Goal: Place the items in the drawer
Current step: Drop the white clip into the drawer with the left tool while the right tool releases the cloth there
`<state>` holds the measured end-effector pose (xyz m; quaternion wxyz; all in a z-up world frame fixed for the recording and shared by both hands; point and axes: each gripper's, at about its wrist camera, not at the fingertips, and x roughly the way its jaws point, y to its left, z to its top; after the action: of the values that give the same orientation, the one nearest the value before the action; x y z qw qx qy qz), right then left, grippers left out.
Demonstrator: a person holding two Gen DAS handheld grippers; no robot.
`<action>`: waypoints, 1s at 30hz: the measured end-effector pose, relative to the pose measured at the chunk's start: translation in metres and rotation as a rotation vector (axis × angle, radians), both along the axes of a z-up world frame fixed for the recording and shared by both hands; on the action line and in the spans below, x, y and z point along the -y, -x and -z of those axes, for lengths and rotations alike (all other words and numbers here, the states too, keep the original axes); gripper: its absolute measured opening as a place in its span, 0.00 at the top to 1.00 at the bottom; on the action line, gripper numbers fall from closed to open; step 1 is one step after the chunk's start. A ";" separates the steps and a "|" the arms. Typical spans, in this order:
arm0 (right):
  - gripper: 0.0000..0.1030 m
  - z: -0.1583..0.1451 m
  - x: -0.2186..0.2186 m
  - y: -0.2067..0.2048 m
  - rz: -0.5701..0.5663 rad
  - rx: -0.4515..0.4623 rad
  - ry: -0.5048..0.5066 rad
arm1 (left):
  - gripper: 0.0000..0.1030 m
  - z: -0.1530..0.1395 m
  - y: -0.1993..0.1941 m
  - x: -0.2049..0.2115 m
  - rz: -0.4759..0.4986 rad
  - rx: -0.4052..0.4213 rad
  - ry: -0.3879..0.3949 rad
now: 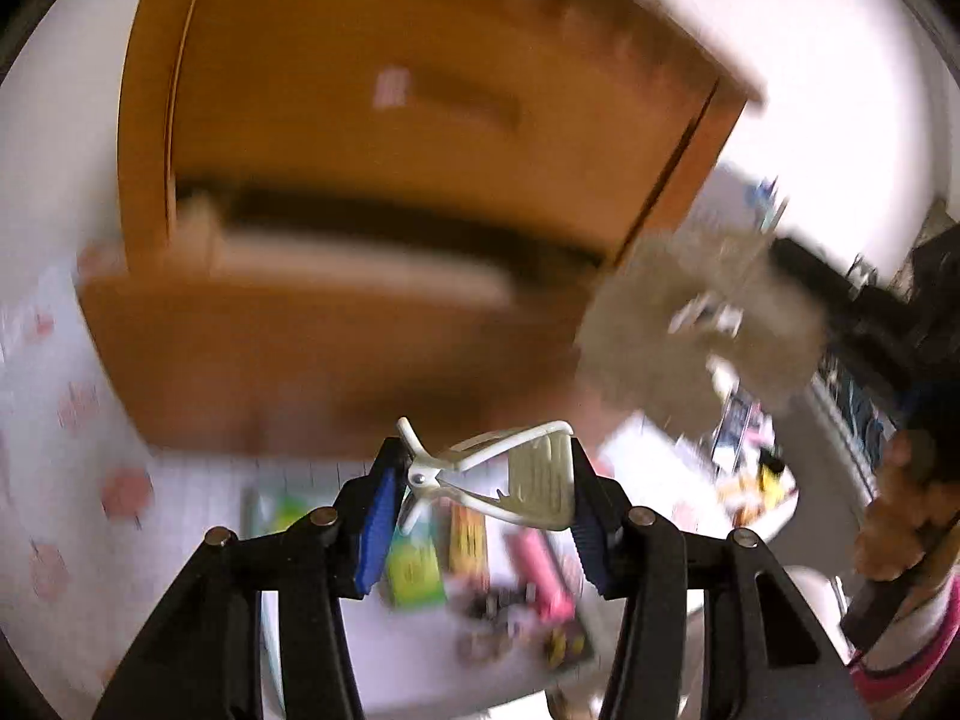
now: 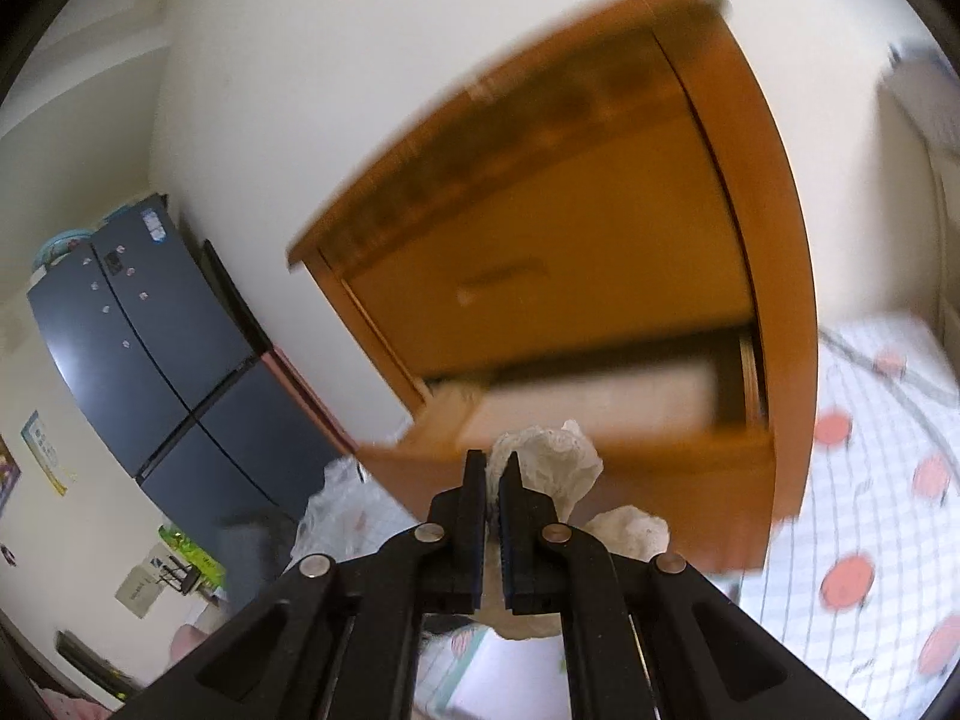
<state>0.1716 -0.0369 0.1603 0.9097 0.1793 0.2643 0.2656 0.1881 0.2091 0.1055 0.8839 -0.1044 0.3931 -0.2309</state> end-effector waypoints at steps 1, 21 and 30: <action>0.96 -0.012 0.000 -0.003 0.004 0.025 0.008 | 0.49 -0.011 -0.006 -0.002 -0.005 0.021 0.004; 0.94 0.000 -0.026 -0.099 0.109 -0.096 0.246 | 0.49 -0.006 -0.118 -0.008 -0.190 -0.107 -0.155; 0.62 0.022 -0.015 -0.112 0.131 -0.186 0.254 | 0.38 0.001 -0.122 -0.011 -0.203 -0.130 -0.151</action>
<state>0.2831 -0.0223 0.1385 0.9120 0.1033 0.3665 0.1524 0.3102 0.2200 0.1044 0.8807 -0.0918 0.4532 -0.1027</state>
